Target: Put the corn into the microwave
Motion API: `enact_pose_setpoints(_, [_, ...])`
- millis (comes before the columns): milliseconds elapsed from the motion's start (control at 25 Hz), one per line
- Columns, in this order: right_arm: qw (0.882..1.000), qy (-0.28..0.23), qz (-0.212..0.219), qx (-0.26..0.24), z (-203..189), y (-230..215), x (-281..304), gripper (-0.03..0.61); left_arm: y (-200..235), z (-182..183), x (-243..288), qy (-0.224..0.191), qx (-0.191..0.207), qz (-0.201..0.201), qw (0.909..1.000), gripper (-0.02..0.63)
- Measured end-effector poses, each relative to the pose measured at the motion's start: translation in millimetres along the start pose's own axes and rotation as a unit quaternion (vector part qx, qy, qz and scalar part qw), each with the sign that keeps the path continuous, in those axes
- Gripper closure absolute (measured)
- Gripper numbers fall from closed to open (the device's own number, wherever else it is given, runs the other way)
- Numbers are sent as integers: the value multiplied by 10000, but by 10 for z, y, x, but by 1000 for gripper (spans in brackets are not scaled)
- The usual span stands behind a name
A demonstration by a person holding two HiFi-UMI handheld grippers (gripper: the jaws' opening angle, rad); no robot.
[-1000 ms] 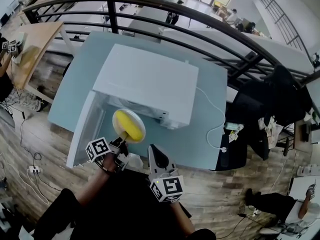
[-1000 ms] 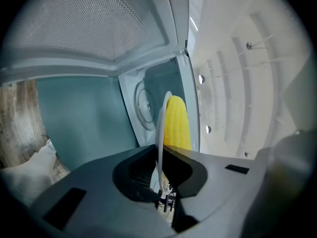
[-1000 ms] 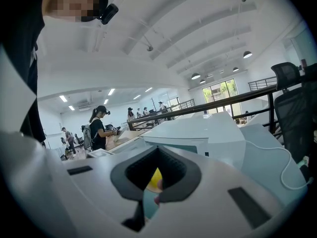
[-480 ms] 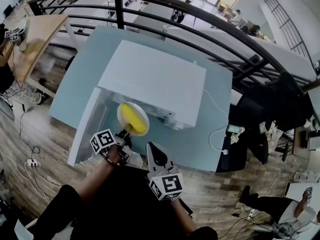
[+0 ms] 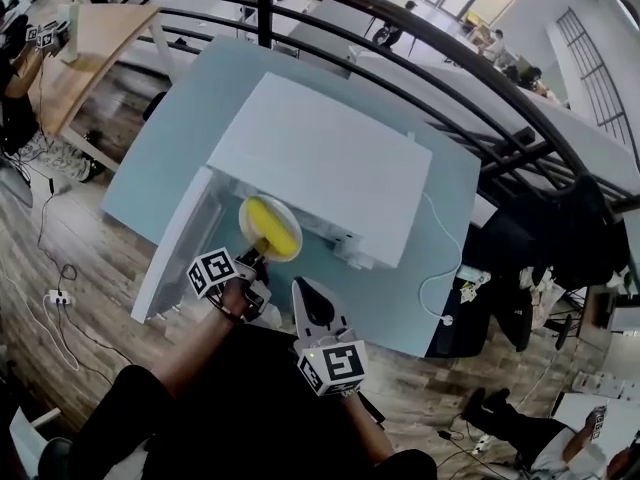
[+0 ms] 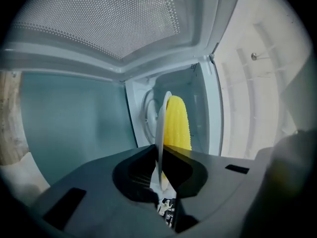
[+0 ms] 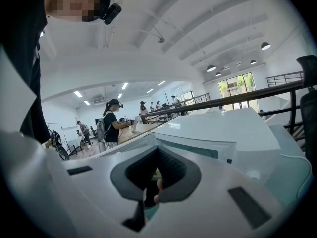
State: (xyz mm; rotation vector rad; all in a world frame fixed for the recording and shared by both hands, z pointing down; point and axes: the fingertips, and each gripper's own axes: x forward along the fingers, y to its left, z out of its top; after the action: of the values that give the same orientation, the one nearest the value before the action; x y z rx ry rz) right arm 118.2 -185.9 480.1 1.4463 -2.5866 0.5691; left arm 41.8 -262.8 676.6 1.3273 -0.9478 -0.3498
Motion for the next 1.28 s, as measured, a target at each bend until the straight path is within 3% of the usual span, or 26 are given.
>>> enact_pose_setpoints(400, [9994,247,205,-104,58,-287,93,571,131,60,259,-302,-271,178,9990,586])
enact_pose_setpoints(840, [9991,411,69,-105,64,-608,11,571,196,126,568,-498,-479,305,9971,586])
enact_pose_setpoints(1280, [9984,483,214,-205,79,-599,65,571,246,186,804,-520,-470,488,9963,586])
